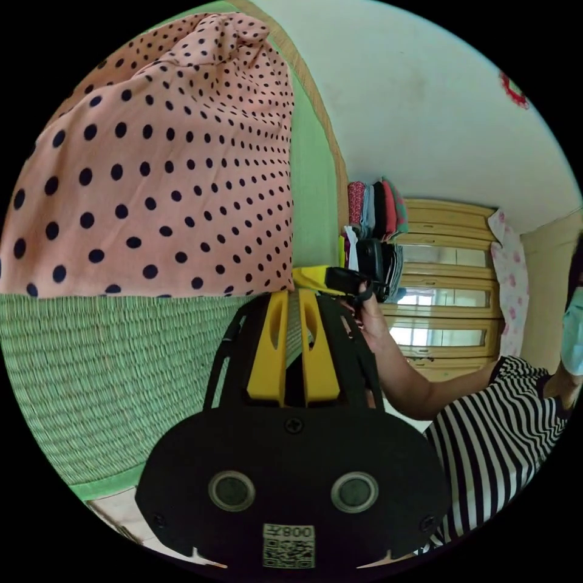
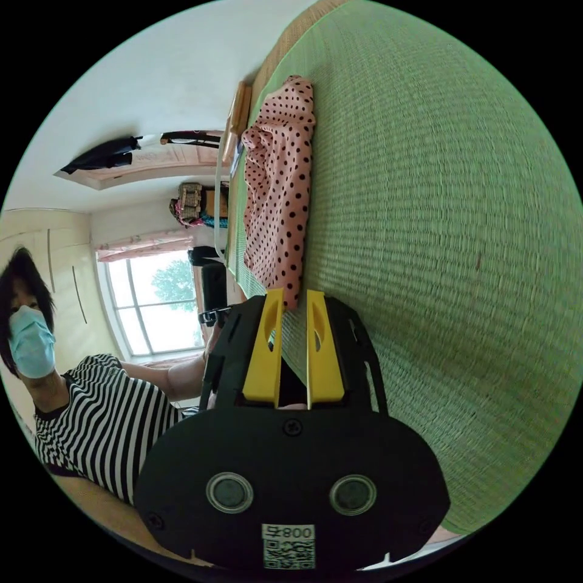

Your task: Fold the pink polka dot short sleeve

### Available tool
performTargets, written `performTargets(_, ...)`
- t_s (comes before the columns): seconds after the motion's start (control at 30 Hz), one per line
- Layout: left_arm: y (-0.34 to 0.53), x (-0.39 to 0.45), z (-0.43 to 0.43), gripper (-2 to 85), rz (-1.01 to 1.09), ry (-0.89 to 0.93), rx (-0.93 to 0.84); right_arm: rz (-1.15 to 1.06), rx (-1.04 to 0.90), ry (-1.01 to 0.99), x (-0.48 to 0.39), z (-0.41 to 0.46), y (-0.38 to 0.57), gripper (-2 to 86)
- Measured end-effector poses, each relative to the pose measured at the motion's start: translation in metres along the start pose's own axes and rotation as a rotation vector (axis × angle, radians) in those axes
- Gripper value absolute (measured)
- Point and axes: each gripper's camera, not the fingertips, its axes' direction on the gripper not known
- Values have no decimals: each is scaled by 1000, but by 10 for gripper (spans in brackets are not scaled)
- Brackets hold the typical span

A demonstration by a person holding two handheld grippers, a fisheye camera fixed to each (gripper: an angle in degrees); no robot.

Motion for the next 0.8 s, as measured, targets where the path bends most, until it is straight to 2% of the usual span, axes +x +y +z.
performTargets(0.43,12,-26,-35,5,38,27,43,34,-3,-182,5,10,6,75)
performTargets(0.8,39,-58,-82,16,38,37,50,42,16,-248,-18,17,24,21)
